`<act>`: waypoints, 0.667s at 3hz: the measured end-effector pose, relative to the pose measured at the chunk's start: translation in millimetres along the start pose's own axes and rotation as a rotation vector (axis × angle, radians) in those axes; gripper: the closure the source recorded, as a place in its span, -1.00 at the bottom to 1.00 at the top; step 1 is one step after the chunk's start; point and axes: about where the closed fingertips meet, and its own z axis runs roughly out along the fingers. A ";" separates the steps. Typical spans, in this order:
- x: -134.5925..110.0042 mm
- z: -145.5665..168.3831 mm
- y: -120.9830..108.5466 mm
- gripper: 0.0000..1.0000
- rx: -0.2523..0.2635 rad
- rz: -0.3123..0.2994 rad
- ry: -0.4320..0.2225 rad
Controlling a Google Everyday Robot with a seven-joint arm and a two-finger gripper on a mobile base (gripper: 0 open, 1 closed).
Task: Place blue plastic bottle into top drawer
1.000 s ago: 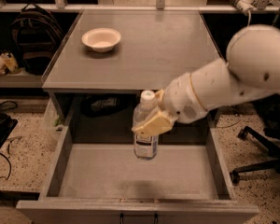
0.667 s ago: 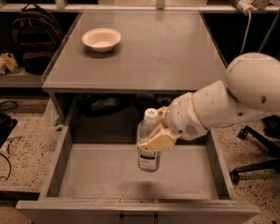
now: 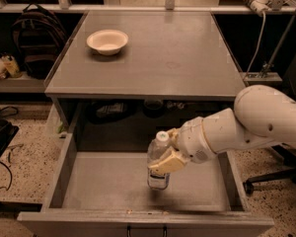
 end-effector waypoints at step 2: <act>27.5 22.4 -10.3 1.00 0.000 -0.012 -0.040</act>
Offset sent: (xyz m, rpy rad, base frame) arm 0.0167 -0.0076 -0.0552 0.0589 -0.0230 0.0035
